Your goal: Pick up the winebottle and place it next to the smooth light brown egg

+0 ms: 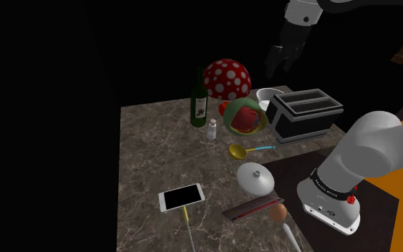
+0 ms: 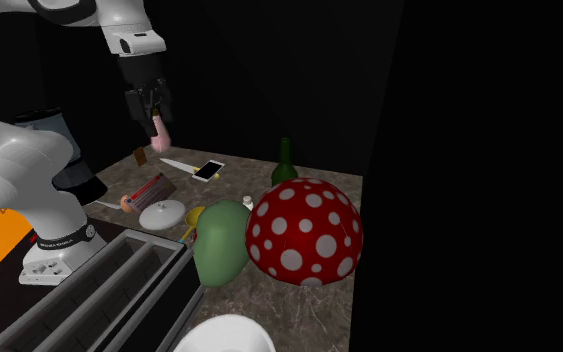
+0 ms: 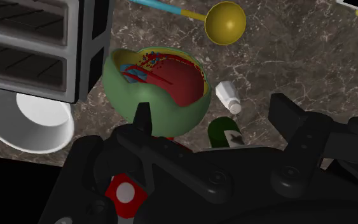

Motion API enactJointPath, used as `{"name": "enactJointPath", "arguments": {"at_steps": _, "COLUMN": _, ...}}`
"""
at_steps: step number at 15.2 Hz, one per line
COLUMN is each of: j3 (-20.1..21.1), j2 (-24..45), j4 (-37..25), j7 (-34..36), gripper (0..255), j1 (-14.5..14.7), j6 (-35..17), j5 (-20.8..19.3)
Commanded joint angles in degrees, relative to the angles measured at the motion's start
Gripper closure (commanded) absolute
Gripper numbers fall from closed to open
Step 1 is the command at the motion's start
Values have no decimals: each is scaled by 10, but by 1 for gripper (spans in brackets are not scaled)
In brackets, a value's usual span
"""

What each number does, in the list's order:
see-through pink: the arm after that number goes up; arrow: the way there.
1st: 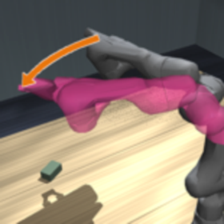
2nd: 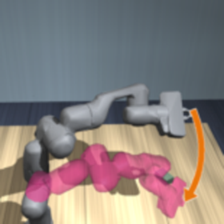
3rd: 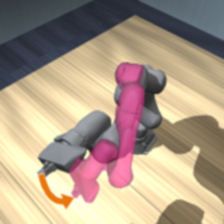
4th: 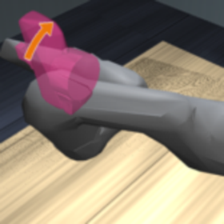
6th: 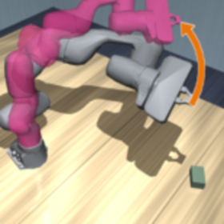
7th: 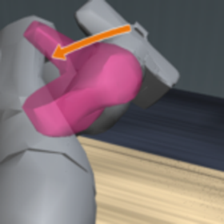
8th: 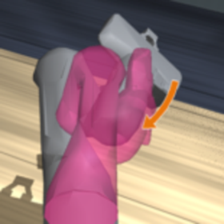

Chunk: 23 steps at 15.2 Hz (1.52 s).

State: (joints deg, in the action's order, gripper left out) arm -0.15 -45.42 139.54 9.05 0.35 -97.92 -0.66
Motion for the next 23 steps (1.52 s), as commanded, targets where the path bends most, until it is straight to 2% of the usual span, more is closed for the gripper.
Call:
{"name": "enactJointPath", "arguments": {"at_steps": 1, "j3": 0, "j2": 0, "j4": 0, "j7": 0, "gripper": 0, "j1": 0, "j6": 0, "j5": 0}}
{"name": "enactJointPath", "arguments": {"at_steps": 7, "j3": 20, "j2": 134, "j4": -61, "j7": 31, "gripper": 0, "j1": 3, "j6": -77, "j5": 8}}
{"name": "enactJointPath", "arguments": {"at_steps": 12, "j3": 34, "j2": 247, "j4": -133, "j7": 57, "gripper": 0, "j1": 3, "j6": -121, "j5": 8}}
{"name": "enactJointPath", "arguments": {"at_steps": 18, "j3": 46, "j2": 382, "j4": -243, "j7": 87, "gripper": 0, "j1": 3, "j6": -149, "j5": -1}}
{"name": "enactJointPath", "arguments": {"at_steps": 23, "j3": 52, "j2": 496, "j4": -357, "j7": 112, "gripper": 0, "j1": 7, "j6": -152, "j5": -13}}
